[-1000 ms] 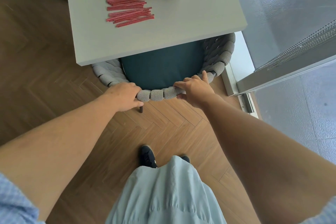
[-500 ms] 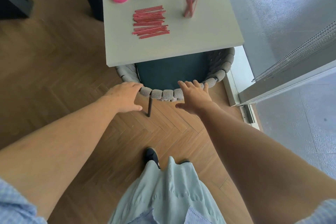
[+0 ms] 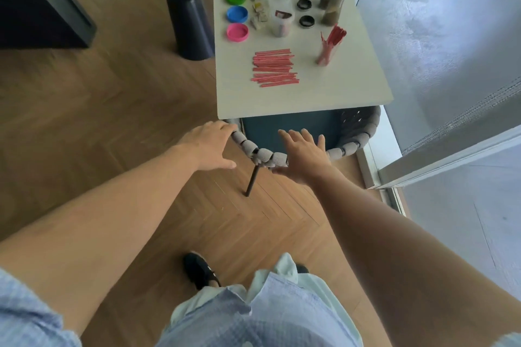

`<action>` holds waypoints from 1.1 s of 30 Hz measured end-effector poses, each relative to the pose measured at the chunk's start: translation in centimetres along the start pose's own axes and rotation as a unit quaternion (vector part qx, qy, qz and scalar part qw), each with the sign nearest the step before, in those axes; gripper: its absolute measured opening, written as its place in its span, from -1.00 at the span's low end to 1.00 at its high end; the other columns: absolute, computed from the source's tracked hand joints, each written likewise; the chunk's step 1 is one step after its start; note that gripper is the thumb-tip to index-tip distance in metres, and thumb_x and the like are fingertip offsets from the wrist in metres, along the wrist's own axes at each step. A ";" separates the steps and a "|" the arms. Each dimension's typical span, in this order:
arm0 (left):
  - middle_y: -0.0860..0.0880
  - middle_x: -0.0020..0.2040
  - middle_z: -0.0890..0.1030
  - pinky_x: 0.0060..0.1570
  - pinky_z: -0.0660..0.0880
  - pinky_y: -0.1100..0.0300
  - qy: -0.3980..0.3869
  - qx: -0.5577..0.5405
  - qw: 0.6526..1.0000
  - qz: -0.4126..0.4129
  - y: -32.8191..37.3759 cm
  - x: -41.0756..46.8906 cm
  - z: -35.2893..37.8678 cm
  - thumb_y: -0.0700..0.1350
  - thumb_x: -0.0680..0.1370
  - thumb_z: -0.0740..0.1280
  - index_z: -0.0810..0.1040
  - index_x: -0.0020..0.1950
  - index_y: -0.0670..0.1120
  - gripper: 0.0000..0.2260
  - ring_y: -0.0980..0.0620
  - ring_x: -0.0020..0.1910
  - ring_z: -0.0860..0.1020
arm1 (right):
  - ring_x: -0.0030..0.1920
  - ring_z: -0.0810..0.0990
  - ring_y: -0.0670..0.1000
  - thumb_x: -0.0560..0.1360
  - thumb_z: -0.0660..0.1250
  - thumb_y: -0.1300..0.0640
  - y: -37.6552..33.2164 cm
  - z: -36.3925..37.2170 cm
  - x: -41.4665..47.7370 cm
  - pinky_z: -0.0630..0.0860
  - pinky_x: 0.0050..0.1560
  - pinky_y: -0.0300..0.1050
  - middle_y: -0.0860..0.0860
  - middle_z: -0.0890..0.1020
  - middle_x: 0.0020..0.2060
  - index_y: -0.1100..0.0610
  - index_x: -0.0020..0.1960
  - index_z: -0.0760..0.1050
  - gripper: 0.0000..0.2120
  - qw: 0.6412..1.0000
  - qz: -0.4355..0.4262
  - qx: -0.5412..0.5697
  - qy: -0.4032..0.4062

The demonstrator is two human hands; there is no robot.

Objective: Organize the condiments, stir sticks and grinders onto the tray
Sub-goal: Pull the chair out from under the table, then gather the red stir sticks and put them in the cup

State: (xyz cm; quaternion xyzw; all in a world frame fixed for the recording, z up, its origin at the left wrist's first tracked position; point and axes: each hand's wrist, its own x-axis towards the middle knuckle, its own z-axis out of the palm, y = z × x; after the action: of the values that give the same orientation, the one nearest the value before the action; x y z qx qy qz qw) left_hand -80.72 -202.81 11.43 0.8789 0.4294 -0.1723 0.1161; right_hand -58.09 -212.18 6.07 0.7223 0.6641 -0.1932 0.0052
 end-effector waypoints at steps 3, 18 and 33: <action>-0.08 0.54 0.34 0.41 0.40 -0.10 0.010 0.007 1.000 0.025 -3.3 -0.1 -0.7 0.28 0.43 0.48 0.15 0.62 -0.06 -0.08 -0.12 0.48 0.36 | 0.60 0.04 0.20 0.43 0.47 -0.29 -3.4 0.1 1.1 -0.06 0.52 0.45 0.03 0.22 0.58 -0.05 0.63 -0.01 -0.01 0.999 0.028 0.010 0.016; -0.08 0.61 0.24 0.46 0.33 -0.09 0.013 0.053 0.991 0.119 -17.7 5.8 -6.2 0.27 0.46 0.46 0.09 0.66 -0.06 -0.07 -0.13 0.57 0.26 | 0.57 0.13 0.18 0.42 0.47 -0.27 -15.0 -1.4 11.0 -0.03 0.49 0.51 0.04 0.29 0.52 -0.05 0.60 0.05 -0.07 0.992 0.101 0.015 0.071; -0.08 0.57 0.28 0.45 0.32 -0.02 -0.006 0.068 0.976 0.207 -23.7 26.9 -13.7 0.26 0.44 0.48 0.08 0.66 -0.09 -0.04 -0.09 0.53 0.29 | 0.60 0.07 0.23 0.41 0.46 -0.32 -11.6 -5.6 29.0 0.01 0.48 0.51 0.05 0.23 0.57 -0.04 0.63 0.00 -0.01 0.978 0.190 0.031 0.077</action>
State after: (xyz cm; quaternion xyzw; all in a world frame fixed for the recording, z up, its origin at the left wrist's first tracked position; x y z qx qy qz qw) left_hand -81.37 -164.37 11.81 0.9535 0.2251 -0.1785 0.0912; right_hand -66.48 -181.56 5.83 0.8480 0.5065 -0.1526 -0.0317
